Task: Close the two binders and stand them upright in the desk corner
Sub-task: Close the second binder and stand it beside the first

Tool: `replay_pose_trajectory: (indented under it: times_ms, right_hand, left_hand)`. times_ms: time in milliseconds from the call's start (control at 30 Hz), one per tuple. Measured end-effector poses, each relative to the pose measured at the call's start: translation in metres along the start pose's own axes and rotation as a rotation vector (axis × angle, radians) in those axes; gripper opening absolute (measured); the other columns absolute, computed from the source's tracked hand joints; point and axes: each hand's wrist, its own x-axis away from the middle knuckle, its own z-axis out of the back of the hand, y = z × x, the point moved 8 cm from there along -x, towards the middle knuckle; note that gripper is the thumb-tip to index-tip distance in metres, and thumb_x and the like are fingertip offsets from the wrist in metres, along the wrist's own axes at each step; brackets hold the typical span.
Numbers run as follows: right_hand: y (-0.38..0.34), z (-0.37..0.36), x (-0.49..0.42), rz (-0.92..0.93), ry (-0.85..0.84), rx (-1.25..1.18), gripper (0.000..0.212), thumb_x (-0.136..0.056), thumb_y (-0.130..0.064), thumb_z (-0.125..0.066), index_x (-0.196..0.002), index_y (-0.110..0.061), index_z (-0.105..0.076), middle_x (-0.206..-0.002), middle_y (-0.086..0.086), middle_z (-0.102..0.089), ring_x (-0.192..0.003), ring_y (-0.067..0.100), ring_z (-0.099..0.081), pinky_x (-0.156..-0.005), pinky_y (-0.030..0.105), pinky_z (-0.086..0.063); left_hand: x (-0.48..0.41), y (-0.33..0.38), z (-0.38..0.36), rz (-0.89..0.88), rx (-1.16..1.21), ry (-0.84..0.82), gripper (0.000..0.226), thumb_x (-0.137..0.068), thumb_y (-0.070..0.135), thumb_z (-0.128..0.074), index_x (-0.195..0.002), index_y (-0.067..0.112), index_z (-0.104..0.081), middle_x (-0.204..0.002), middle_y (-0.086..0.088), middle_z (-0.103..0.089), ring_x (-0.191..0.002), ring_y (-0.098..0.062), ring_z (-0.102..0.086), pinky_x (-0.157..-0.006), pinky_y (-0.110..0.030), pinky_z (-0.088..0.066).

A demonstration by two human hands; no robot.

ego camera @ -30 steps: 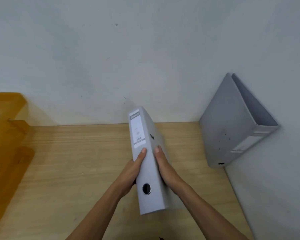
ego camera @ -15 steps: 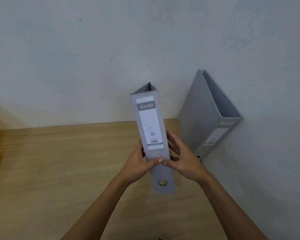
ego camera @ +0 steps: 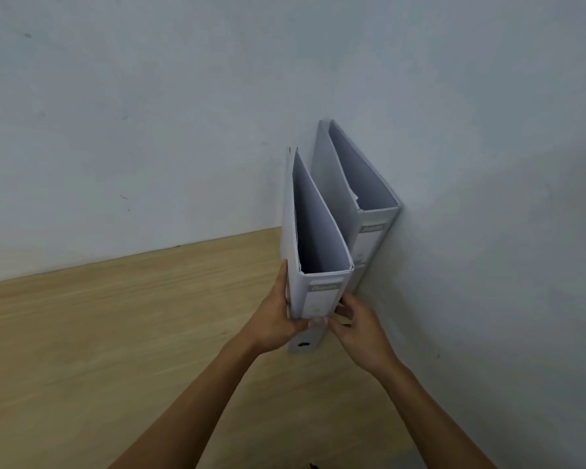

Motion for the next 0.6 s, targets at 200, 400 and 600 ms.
replay_pose_trajectory:
  times_ms: [200, 400, 600]
  right_hand:
    - [0.005, 0.014, -0.016, -0.019, 0.09, -0.017, 0.048, -0.09, -0.015, -0.071, -0.132, -0.036, -0.059, -0.11, -0.037, -0.069, -0.107, -0.015, -0.063, -0.077, 0.004, -0.051]
    - [0.019, 0.031, -0.034, -0.09, 0.255, -0.046, 0.032, -0.085, -0.018, -0.078, -0.11, -0.025, -0.058, -0.102, -0.011, -0.069, -0.086, -0.012, -0.066, -0.067, 0.004, -0.05]
    - [0.019, 0.038, -0.06, -0.114, 0.241, 0.039, 0.021, -0.085, -0.029, -0.078, -0.096, -0.024, -0.06, -0.093, -0.01, -0.068, -0.084, -0.001, -0.065, -0.067, 0.014, -0.051]
  left_hand:
    - [-0.024, 0.005, -0.001, 0.04, -0.075, 0.021, 0.118, -0.081, 0.016, -0.083, -0.162, 0.018, 0.003, -0.157, -0.004, -0.042, -0.142, -0.02, -0.045, -0.112, -0.038, -0.046]
    - [-0.051, 0.01, -0.004, 0.104, -0.128, 0.023, 0.119, -0.083, 0.02, -0.081, -0.162, 0.018, 0.008, -0.154, -0.008, -0.048, -0.14, -0.026, -0.048, -0.11, -0.037, -0.047]
    - [-0.072, 0.009, 0.0, 0.085, -0.127, 0.091, 0.099, -0.085, 0.02, -0.079, -0.159, 0.019, -0.013, -0.136, 0.008, -0.051, -0.136, -0.024, -0.05, -0.071, 0.008, -0.044]
